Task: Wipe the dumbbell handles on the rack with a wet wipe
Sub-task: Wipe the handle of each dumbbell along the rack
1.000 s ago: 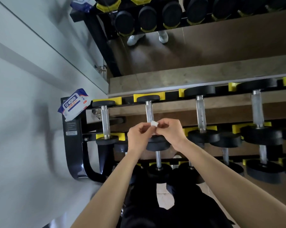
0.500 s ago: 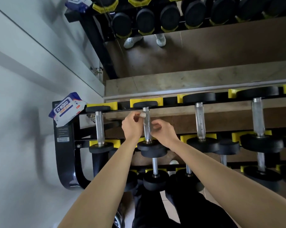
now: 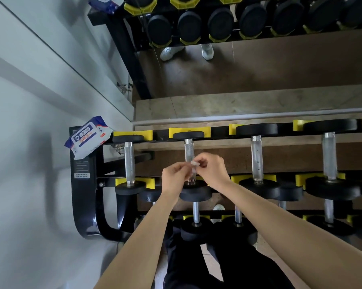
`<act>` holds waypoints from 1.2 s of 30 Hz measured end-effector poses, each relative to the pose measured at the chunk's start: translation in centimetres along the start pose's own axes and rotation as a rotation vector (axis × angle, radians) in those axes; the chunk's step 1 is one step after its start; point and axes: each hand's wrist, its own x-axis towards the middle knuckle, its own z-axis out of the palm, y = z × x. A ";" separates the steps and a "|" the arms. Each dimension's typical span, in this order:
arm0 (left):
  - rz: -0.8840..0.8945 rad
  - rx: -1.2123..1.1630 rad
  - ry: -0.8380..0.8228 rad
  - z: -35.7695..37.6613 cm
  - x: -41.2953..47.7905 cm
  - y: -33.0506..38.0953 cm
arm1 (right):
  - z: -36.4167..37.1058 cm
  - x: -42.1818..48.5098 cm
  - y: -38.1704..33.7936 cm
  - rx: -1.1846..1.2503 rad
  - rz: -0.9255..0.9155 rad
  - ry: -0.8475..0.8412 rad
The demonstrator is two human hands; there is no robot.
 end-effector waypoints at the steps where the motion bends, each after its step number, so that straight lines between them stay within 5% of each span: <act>1: -0.002 -0.054 0.014 -0.1 -0.1 0.0 | -0.4 0.6 -0.3 0.039 0.043 0.072; 5: -0.036 -0.036 0.062 -0.3 0.7 -0.6 | -0.8 3.2 -1.5 0.159 0.154 0.299; 16: 0.038 0.102 0.018 -0.3 -0.2 -1.7 | 0.1 -0.2 1.8 -0.151 0.131 -0.221; 21: 0.106 -0.100 -0.170 -0.8 -1.1 -0.3 | -1.5 -0.6 0.5 0.322 0.211 -0.097; 24: 0.182 -0.083 -0.256 -0.9 -0.8 0.8 | -1.6 -0.3 -0.4 0.407 0.195 -0.080; 36: 0.169 0.065 0.082 -0.9 5.9 2.2 | -0.2 4.9 -0.6 0.426 0.302 0.243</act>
